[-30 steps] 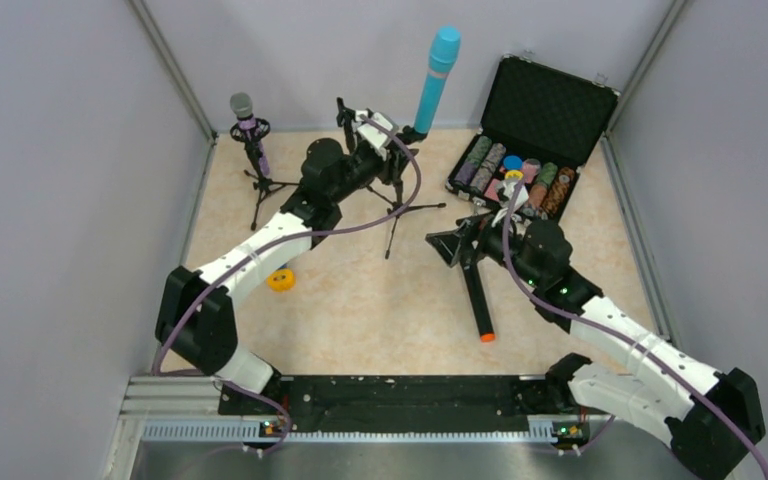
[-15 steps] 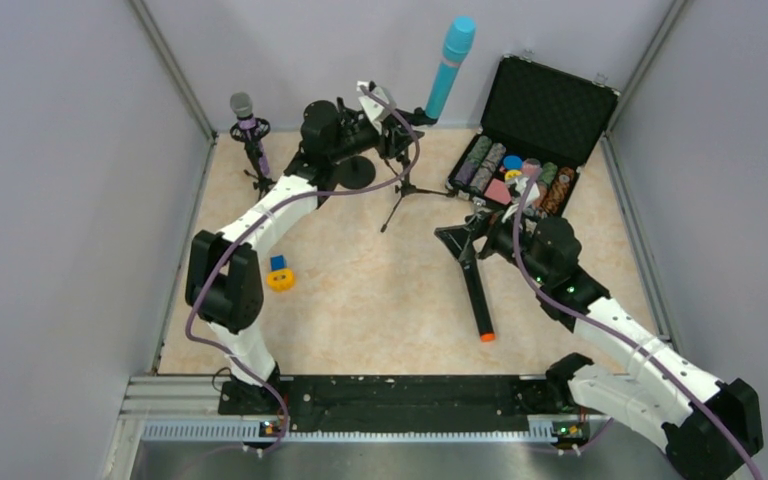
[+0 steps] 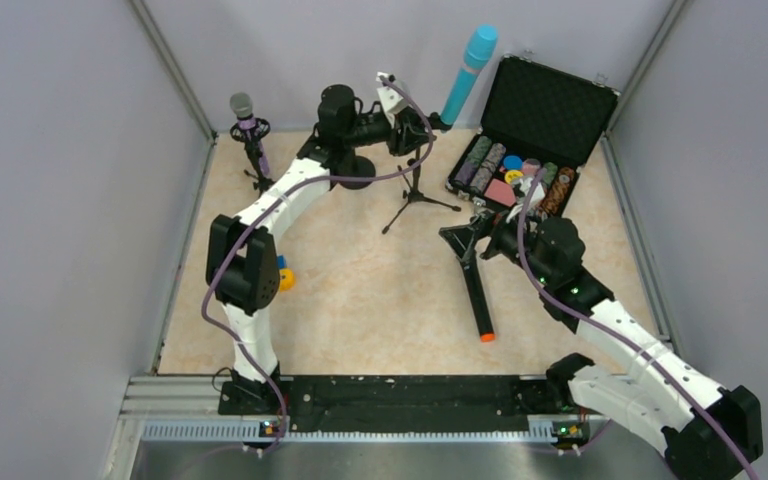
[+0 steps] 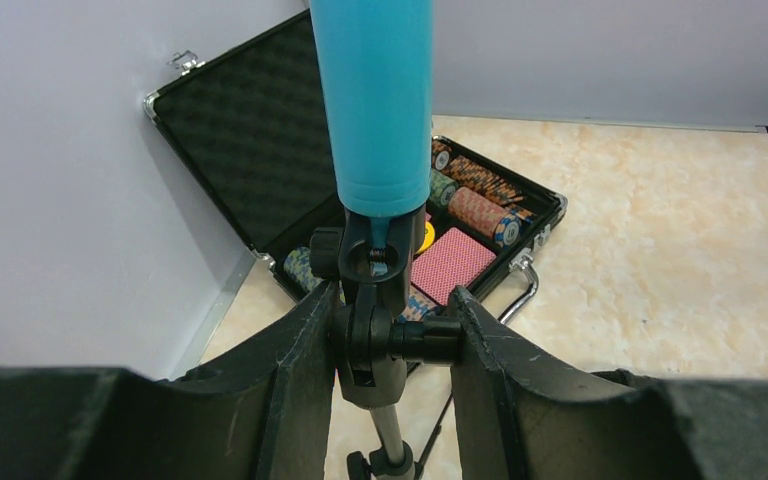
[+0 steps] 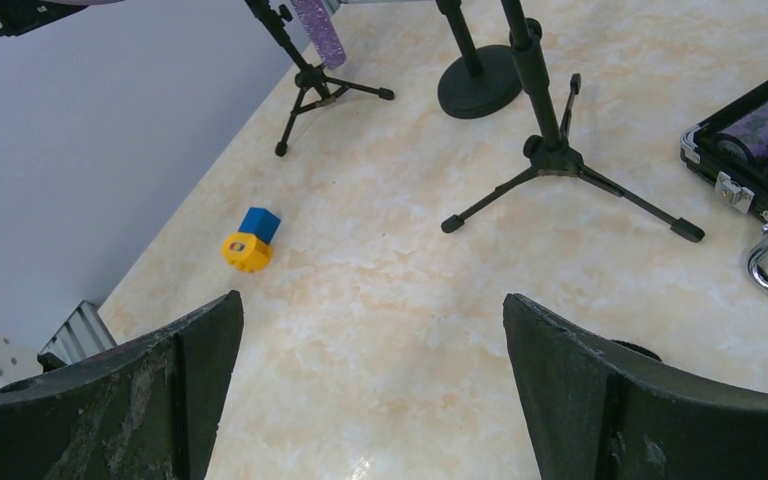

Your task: Attach the microphones to the stand

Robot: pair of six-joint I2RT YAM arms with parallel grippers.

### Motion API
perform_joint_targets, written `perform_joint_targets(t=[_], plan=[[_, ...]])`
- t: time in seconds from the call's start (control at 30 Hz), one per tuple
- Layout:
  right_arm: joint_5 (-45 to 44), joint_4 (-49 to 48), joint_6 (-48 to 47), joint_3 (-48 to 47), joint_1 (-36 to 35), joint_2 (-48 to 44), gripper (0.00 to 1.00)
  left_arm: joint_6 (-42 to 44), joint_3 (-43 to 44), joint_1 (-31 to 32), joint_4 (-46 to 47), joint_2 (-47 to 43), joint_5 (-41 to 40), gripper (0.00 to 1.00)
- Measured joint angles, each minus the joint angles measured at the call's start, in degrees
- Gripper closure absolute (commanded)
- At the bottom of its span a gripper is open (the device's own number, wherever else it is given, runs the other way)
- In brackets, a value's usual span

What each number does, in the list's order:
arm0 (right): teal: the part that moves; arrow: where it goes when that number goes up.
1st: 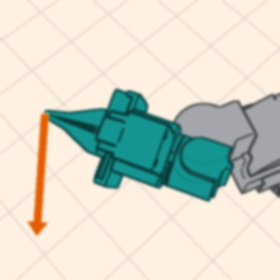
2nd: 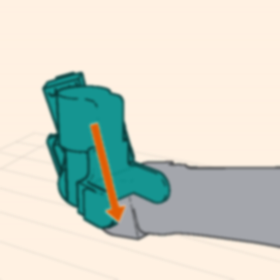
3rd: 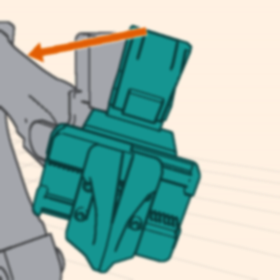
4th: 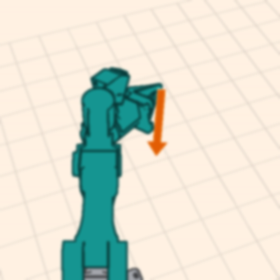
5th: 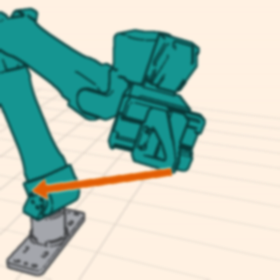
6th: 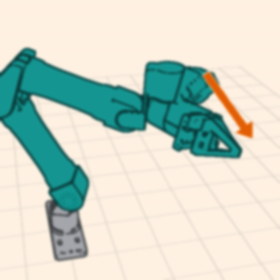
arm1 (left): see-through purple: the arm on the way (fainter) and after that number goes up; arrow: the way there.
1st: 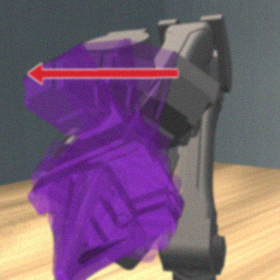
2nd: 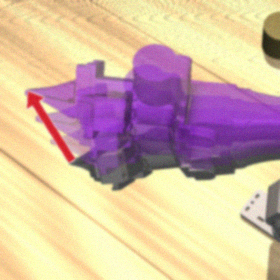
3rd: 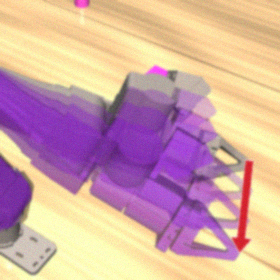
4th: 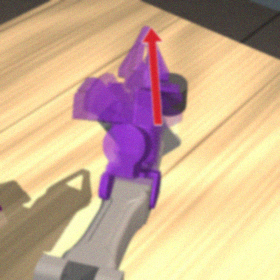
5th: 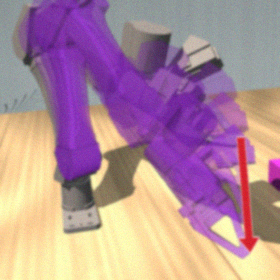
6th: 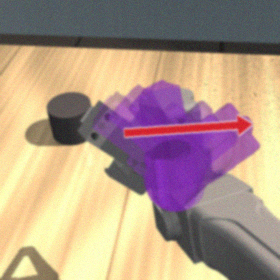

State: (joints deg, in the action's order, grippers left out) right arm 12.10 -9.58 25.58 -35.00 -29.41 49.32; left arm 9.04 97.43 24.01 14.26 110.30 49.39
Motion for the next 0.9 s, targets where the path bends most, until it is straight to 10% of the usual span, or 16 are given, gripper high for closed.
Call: perform_joint_targets(t=[0.9], plan=[[-0.52,3.48,-0.02,0.0,0.46,-1.68,0.02,-7.93,6.14,-0.26,8.66,9.18,3.65,0.92]])
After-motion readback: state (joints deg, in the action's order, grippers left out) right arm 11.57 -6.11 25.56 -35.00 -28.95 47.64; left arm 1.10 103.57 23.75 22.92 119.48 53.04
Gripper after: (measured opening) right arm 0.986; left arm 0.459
